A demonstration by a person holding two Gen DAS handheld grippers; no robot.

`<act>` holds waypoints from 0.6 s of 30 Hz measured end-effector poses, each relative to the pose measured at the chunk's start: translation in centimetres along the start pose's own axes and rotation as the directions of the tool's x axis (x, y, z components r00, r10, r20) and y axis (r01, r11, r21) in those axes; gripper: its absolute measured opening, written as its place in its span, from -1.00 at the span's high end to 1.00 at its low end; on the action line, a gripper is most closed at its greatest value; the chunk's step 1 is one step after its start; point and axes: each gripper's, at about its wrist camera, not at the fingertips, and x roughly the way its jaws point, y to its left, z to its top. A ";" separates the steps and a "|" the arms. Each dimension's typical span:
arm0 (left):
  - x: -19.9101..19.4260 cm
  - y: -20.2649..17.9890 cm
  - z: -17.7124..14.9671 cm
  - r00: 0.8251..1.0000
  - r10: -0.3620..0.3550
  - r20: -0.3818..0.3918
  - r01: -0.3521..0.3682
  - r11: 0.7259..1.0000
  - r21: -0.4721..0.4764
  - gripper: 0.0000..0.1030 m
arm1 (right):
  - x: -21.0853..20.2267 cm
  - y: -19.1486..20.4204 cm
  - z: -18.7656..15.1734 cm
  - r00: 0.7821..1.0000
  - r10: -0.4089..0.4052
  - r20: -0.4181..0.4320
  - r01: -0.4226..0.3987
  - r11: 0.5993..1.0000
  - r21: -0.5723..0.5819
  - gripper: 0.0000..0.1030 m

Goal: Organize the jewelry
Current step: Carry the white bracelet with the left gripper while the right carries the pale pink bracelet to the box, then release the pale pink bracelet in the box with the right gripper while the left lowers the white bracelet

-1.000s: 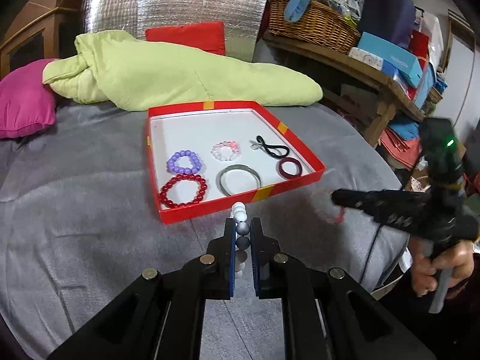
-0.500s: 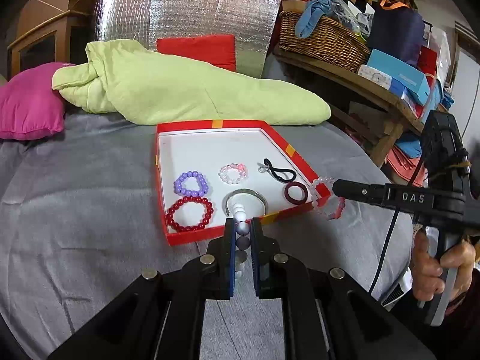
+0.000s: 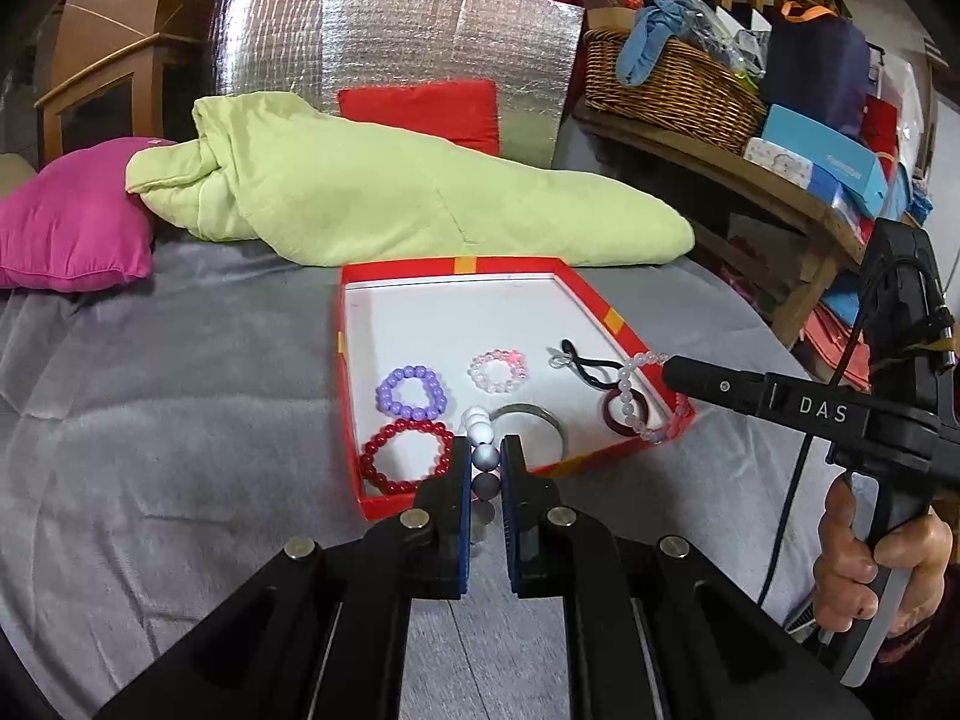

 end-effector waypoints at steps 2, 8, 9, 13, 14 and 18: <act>0.4 0.0 0.3 1.000 0.017 0.005 -0.017 1.000 0.003 0.81 | 0.5 0.0 0.4 1.000 -0.005 0.010 0.005 1.000 0.001 0.85; 1.5 0.0 1.0 0.999 0.042 0.012 -0.042 0.999 -0.001 0.81 | 1.6 -0.1 2.1 0.999 0.005 0.054 -0.005 1.000 0.014 0.85; 1.7 0.0 1.2 0.999 0.047 0.012 -0.047 0.999 -0.002 0.81 | 1.7 -0.2 2.3 0.998 0.006 0.057 -0.007 1.000 0.019 0.85; 2.6 -0.2 1.8 0.997 0.076 0.018 -0.076 0.997 0.003 0.81 | 2.6 -0.6 3.3 0.997 0.009 0.070 -0.012 0.999 0.036 0.85; 2.9 -0.2 2.0 0.996 0.083 0.020 -0.083 0.997 0.001 0.81 | 2.9 -0.7 3.5 0.997 0.010 0.074 -0.013 0.999 0.040 0.85; 3.6 -0.1 2.6 0.994 0.105 0.024 -0.105 0.994 0.005 0.81 | 3.6 -1.0 4.4 0.996 0.011 0.090 -0.015 0.999 0.047 0.85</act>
